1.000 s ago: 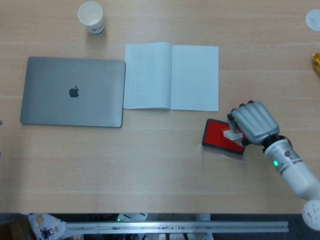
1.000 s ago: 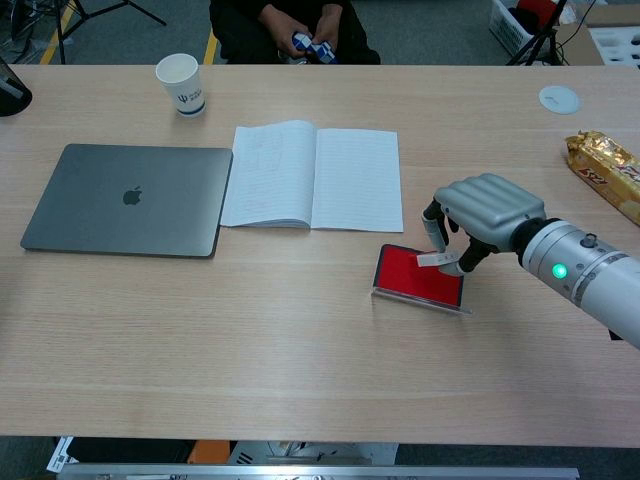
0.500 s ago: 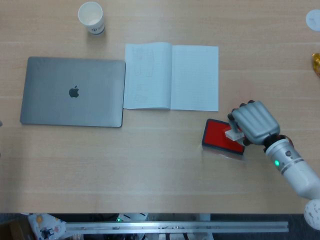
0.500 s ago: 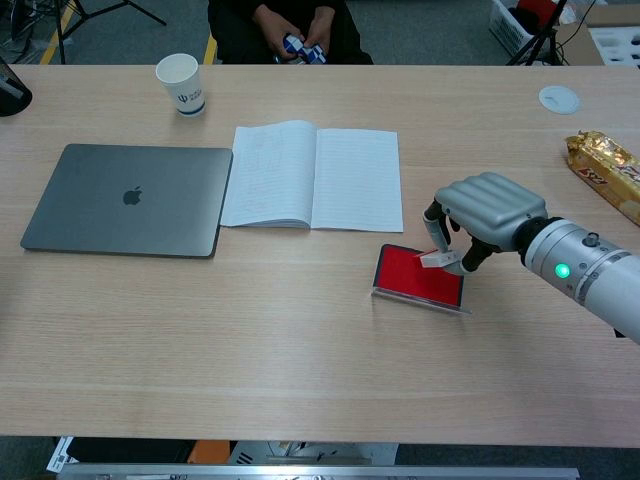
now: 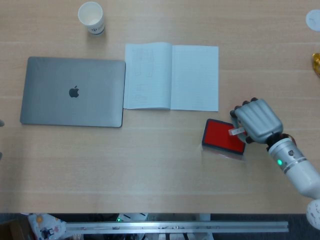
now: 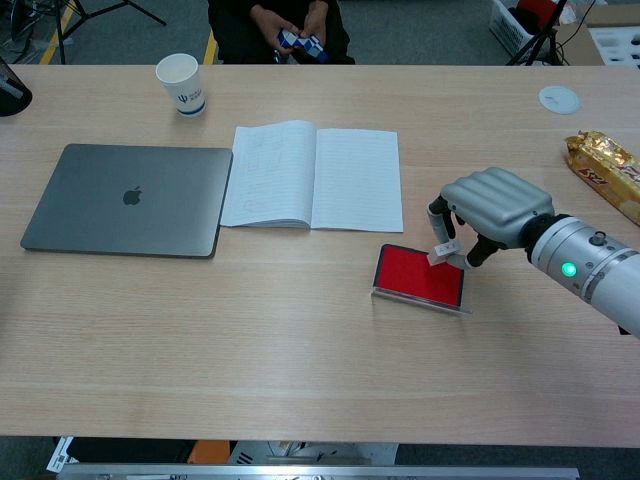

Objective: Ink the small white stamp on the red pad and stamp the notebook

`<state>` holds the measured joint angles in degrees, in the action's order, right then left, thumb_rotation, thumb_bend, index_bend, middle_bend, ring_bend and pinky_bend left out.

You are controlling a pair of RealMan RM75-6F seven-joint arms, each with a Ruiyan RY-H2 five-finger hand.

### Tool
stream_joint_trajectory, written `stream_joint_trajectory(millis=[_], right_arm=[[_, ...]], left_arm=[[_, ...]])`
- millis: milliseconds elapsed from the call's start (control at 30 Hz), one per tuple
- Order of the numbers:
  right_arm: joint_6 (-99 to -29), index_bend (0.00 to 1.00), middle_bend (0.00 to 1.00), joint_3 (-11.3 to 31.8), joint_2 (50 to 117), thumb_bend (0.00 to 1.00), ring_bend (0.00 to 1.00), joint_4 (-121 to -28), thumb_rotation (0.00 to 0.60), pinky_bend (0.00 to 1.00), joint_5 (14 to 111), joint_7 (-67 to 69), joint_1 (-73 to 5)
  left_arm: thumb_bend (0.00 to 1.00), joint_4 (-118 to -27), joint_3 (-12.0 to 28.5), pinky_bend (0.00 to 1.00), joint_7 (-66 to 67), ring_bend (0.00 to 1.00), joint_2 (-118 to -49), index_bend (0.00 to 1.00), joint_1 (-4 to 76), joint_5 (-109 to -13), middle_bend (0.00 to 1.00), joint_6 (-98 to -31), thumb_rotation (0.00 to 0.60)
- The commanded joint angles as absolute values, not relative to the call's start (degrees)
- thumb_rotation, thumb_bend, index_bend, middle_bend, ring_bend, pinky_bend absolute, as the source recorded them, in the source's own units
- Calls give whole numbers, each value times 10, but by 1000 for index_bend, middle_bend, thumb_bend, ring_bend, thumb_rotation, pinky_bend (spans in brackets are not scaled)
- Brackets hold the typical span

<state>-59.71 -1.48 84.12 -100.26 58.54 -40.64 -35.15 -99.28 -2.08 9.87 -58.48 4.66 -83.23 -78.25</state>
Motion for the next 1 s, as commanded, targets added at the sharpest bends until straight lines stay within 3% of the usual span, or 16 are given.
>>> stream_joint_trajectory(millis=[33,433,1000], right_arm=[[-599,591,546,-14,843,318,440,-1001,600,416,587,-407,-351],[-602,591,544,-19,850,351,440,-986,600,416,603,-408,-352],[-587,582,537,-23,855,543,440,-983,600,416,613,-375,-344]], left_arm=[[180,-993,-21,256,98,272,-584,319,46,-832,279,-782,600],[180,-994,-22,256,95,272,-582,319,45,-833,279,-784,600],[180,-998,-24,256,94,272,-577,319,43,-834,276,-786,600]])
